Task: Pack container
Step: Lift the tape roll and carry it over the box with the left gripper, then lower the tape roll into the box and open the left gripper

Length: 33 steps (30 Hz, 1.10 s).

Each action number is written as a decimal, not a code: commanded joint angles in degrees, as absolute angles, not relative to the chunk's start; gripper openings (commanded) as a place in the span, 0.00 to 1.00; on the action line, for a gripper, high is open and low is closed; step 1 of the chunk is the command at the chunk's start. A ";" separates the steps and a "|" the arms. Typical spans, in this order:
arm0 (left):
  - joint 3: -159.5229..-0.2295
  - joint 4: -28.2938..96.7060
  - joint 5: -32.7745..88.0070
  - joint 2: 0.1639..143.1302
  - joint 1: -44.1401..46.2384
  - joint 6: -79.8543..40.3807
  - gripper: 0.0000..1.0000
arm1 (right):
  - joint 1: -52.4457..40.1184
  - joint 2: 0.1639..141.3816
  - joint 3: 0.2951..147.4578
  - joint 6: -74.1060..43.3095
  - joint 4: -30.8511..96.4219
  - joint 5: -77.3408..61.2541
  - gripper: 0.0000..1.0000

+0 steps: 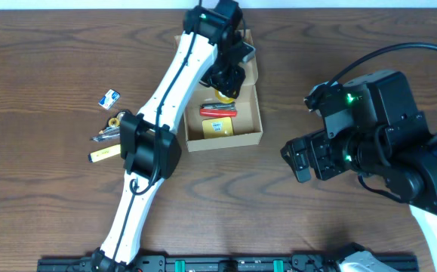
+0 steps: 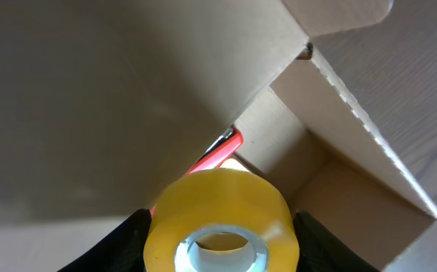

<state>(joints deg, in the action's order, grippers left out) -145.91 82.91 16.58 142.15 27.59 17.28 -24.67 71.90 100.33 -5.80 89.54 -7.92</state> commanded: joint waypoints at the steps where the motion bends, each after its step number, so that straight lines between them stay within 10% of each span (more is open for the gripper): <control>1: -146.28 82.41 17.61 142.52 28.60 23.42 0.06 | -24.36 71.96 100.42 -5.06 89.60 -7.73 0.99; 33: -144.44 86.50 12.75 142.93 37.28 19.22 0.06 | -24.36 71.96 100.42 -5.06 89.62 -7.73 0.99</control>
<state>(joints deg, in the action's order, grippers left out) -145.75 86.32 14.59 142.43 37.89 20.93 -24.67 71.90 100.33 -5.80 89.52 -7.92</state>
